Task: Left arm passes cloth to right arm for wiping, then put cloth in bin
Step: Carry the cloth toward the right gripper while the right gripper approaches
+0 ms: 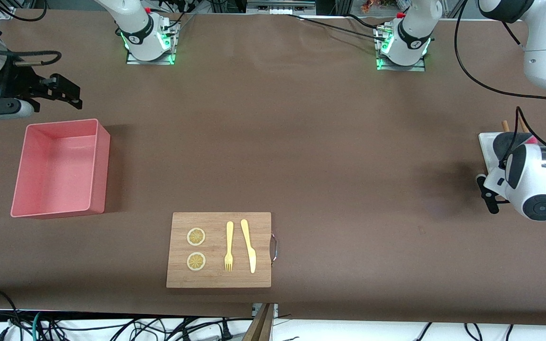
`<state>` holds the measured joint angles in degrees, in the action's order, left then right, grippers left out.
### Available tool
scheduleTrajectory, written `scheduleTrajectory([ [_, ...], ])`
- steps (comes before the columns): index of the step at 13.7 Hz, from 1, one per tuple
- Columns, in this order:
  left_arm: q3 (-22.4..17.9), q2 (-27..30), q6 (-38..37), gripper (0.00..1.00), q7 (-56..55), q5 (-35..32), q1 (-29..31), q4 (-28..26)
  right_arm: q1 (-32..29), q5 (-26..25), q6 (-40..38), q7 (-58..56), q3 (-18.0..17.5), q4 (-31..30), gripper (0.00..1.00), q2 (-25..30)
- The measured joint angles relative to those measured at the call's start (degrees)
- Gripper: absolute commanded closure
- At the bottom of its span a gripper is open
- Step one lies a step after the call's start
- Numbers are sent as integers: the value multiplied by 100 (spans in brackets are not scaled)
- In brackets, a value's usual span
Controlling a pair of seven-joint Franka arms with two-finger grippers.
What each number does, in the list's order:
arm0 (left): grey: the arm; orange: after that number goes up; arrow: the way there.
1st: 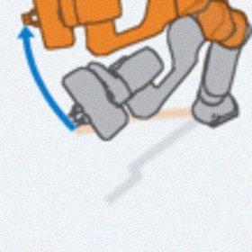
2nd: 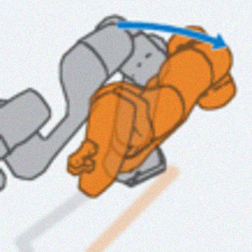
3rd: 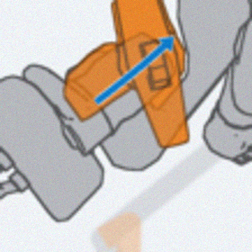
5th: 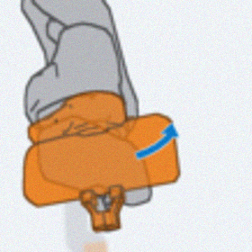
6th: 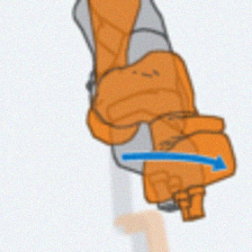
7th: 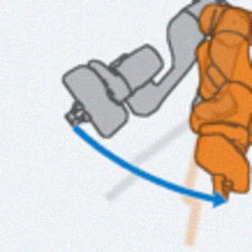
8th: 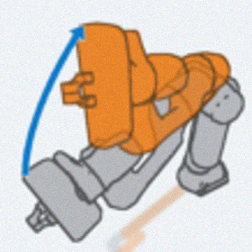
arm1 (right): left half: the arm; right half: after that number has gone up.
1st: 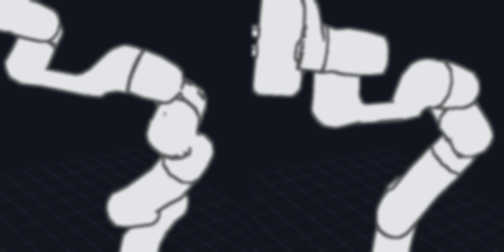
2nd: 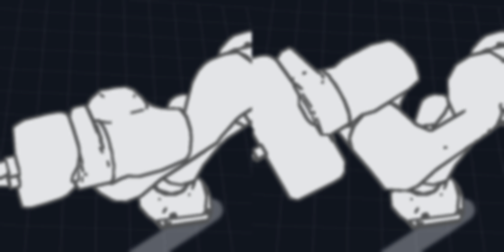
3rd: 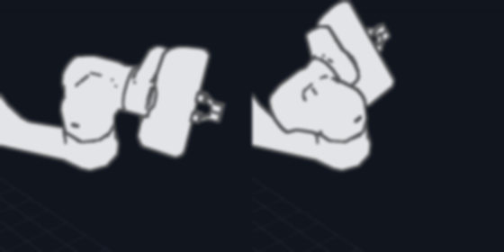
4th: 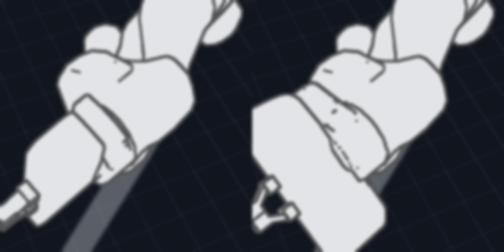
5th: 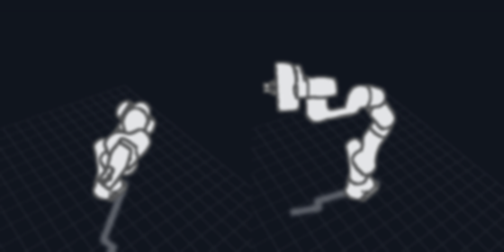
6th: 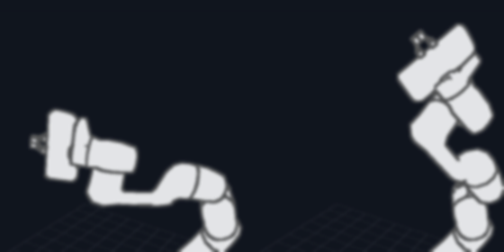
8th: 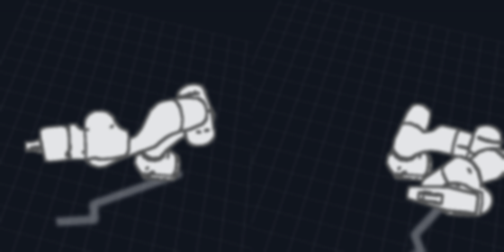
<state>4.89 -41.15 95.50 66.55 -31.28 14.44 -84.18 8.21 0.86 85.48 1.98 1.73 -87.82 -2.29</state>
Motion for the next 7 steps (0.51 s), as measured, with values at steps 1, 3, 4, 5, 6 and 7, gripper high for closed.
scheduleTrajectory([
  [1,48,63,-203,100,0,298,-23,183,-1,0,0,0,0,0,0,-74],
  [3,106,265,-549,100,-1,1088,-44,484,-2,0,4,0,0,0,0,-211],
  [4,133,413,-680,100,-5,1372,-51,564,-2,0,5,-1,0,2,0,-263],
  [5,183,584,-773,100,-20,1576,-69,610,-1,1,5,-16,0,3,0,-296],
  [6,281,768,-821,100,-51,1720,-94,634,0,3,6,-86,-4,7,0,-304],
  [7,438,947,-851,100,-107,1844,-118,646,5,11,6,-219,-13,25,0,-300],
])
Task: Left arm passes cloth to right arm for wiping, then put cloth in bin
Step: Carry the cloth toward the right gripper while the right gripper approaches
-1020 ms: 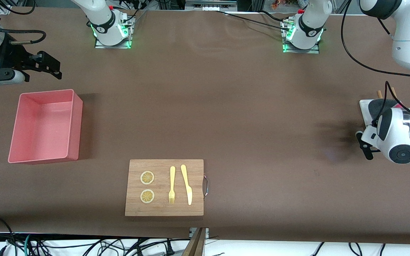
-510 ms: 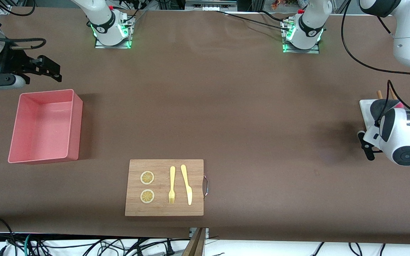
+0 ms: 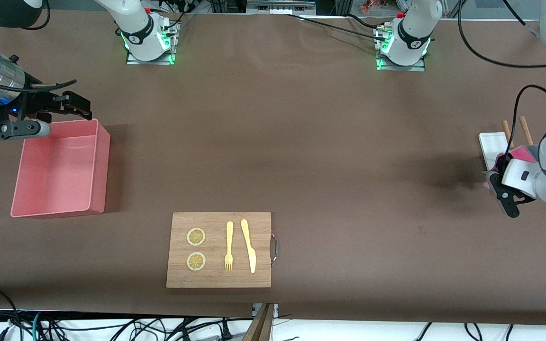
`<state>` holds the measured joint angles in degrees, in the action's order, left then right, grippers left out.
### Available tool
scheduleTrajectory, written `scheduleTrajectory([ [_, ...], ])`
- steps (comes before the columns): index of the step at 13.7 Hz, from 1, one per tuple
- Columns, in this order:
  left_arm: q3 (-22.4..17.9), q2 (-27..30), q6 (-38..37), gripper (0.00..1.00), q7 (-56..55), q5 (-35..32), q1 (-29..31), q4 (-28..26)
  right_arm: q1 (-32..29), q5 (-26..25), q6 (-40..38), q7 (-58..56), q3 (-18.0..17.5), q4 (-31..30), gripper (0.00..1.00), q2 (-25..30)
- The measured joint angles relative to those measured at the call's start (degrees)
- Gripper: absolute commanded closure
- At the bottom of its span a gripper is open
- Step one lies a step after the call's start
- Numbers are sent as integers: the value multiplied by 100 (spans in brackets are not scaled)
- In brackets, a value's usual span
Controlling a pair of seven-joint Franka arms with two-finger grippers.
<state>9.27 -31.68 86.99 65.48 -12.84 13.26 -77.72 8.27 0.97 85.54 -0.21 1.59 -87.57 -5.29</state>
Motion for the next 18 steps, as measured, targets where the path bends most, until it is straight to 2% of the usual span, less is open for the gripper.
scheduleTrajectory([
  [2,441,298,-80,100,-562,240,-53,4,14,310,-8,-430,-16,32,0,9],
  [5,958,562,-207,100,-1763,810,-177,1,0,1214,-76,-1878,44,47,0,26],
  [8,989,876,-223,100,-2923,1644,-646,-8,-163,2378,-198,-3680,280,-22,0,-15],
  [12,994,1162,-83,100,-4675,3283,-1065,-96,-389,3660,-210,-5593,321,-221,0,-408],
  [15,992,1163,702,100,-5391,4445,-1102,-280,-430,4947,-156,-6648,321,-409,0,-720],
  [18,1001,1155,1697,100,-5782,5585,-1273,-568,-428,6308,39,-7944,304,-503,0,-1294],
])
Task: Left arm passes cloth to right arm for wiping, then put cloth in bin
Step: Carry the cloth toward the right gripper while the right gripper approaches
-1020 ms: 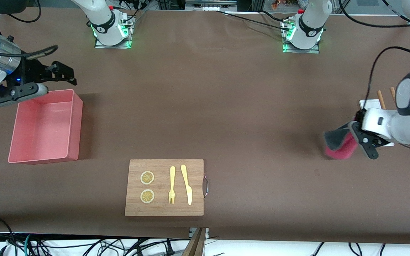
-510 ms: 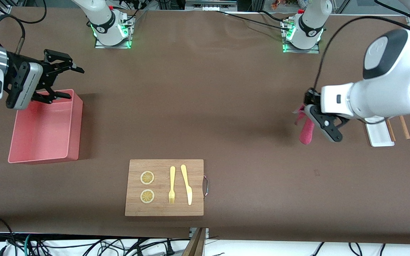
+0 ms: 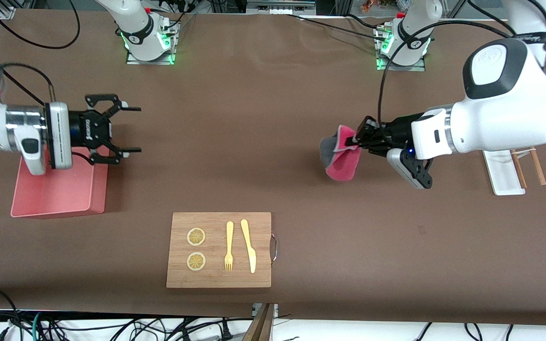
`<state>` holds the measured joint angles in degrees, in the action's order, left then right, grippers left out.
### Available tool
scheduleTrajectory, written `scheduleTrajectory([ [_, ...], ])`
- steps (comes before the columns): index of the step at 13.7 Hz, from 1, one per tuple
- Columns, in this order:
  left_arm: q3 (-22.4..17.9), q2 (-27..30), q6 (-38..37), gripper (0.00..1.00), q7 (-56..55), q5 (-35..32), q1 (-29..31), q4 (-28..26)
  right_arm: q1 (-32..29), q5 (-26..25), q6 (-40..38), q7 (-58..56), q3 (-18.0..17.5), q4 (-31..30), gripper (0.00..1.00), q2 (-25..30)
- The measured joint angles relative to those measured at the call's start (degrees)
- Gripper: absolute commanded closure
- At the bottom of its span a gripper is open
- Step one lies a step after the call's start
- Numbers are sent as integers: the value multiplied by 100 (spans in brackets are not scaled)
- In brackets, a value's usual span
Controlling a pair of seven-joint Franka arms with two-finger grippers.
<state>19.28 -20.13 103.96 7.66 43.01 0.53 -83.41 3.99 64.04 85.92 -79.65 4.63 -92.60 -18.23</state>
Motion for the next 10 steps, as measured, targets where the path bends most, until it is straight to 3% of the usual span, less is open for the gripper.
scheduleTrajectory([
  [3,20,-32,898,100,-210,957,-286,-194,97,1099,248,-1070,-94,-9,0,-630],
  [7,136,-273,2206,100,-259,1733,-921,-260,786,2427,821,-1942,-165,-21,0,-1138],
  [10,193,-397,2894,100,-273,2048,-1310,-260,1227,2973,1050,-2481,-170,-136,0,-1285],
])
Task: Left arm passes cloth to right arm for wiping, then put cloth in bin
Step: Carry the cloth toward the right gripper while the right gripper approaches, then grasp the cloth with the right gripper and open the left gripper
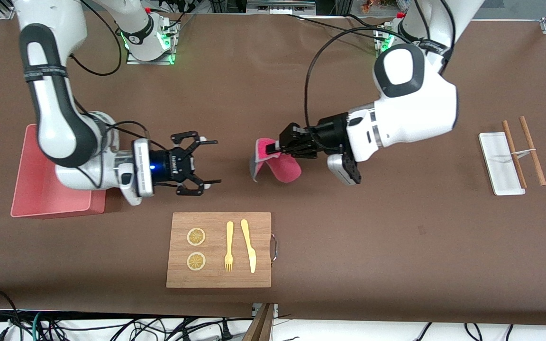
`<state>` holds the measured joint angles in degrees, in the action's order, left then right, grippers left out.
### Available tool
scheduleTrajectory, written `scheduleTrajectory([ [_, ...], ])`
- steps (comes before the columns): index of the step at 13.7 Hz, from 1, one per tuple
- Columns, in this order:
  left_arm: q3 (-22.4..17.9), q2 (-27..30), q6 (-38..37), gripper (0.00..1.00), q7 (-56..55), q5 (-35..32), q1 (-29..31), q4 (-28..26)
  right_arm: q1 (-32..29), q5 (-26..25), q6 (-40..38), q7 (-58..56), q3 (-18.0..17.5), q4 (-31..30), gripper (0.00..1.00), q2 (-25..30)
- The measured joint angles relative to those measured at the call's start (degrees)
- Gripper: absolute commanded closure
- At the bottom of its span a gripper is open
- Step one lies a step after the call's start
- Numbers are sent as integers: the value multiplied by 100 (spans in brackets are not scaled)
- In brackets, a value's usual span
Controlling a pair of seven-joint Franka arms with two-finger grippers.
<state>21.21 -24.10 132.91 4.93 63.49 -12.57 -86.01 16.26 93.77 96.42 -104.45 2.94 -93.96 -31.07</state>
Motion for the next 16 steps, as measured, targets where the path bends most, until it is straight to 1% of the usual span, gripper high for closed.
scheduleTrajectory([
  [2,4,-41,206,100,-2,44,-145,0,51,64,5,-243,1,-164,0,-4],
  [4,4,-44,234,100,-2,44,-167,2,53,173,25,-336,4,-239,0,-4],
  [7,20,-45,238,100,-2,44,-164,3,155,493,244,-349,3,-243,0,-4],
  [12,260,-44,238,100,-2,44,-186,3,364,813,530,-408,2,-192,0,-37],
  [13,284,-44,238,100,-2,44,-193,3,424,872,626,-429,2,-175,4,-57],
  [15,288,-45,239,100,-2,44,-198,3,515,959,734,-486,1,-131,35,-100],
  [16,288,-45,239,100,-2,44,-198,3,535,975,761,-531,2,-117,60,-107],
])
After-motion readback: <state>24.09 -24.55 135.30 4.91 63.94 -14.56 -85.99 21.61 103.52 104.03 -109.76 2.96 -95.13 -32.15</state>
